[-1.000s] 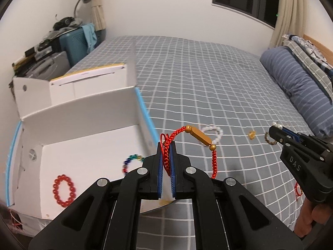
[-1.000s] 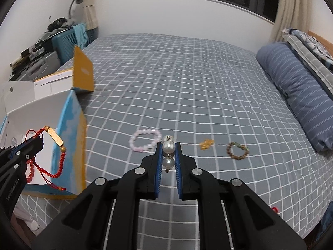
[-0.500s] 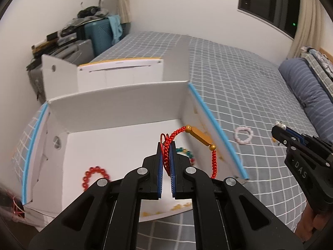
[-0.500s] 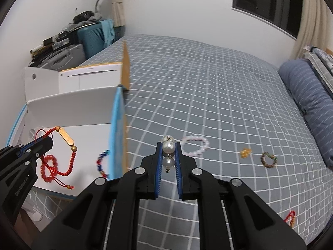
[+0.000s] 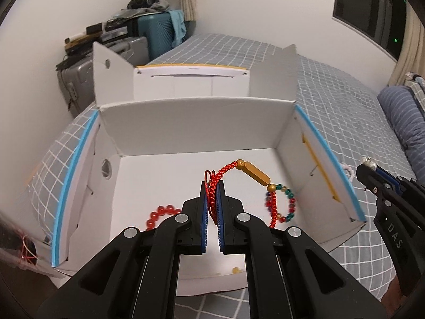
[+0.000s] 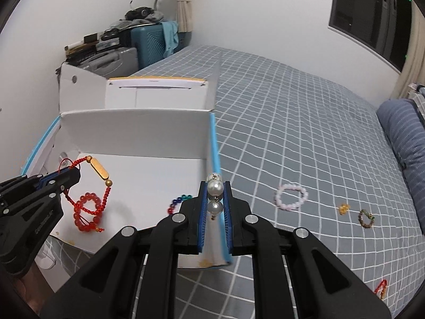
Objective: Organize jewelry
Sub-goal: 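Carry the red string bracelet and pearl charm over the white box, then open both tools to release the items into the box, then move both open tools back toward the remaining bracelets on the bed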
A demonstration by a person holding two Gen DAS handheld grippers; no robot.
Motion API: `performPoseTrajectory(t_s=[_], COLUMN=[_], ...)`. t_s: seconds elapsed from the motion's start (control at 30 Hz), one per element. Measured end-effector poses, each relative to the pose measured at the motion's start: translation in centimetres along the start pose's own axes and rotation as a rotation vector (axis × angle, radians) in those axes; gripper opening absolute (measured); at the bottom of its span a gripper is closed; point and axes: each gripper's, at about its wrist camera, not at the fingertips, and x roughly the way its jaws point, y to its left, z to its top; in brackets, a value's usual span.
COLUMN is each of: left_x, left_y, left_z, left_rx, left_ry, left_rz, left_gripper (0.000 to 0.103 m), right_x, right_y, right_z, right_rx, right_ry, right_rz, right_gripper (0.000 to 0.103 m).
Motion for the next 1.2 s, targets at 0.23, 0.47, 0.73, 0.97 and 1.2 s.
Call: performPoseTrajectory(t_s=[0.23,0.47,0.73,0.97,1.2], left_x=[0.7,2.1,3.0,3.3,3.1], left_y=[1.7,3.0,3.6,3.6,3.9], left_z=[-0.4,-1.0,-1.2,-1.4,-1.5], left_rx=[-0.016,-0.028,-0.032,-0.028,-0.04], left_ry=[0.013,0.047,0.075,0.081,0.075], left_rz=[0.02,0.047,0.058,0.076,0.086], left_gripper=[0.005,0.005,0.005,0.008,0.031], right_x=[1.5,3.5,4.6,4.7,3.9], right_y=[2.1,3.4,3.7,3.9,3.7], right_z=[-0.3,-0.7,-1.2,-1.4,-1.1], right_rx=[-0.023,-0.028,-0.028,-0.035,-0.026], right_ry=[0.027,0.072,0.1,0.104,0.072], right_rz=[0.034,0.058,0.072,0.068,0.059], right_gripper=[0.011,0.011,0.011,0.011,0.04])
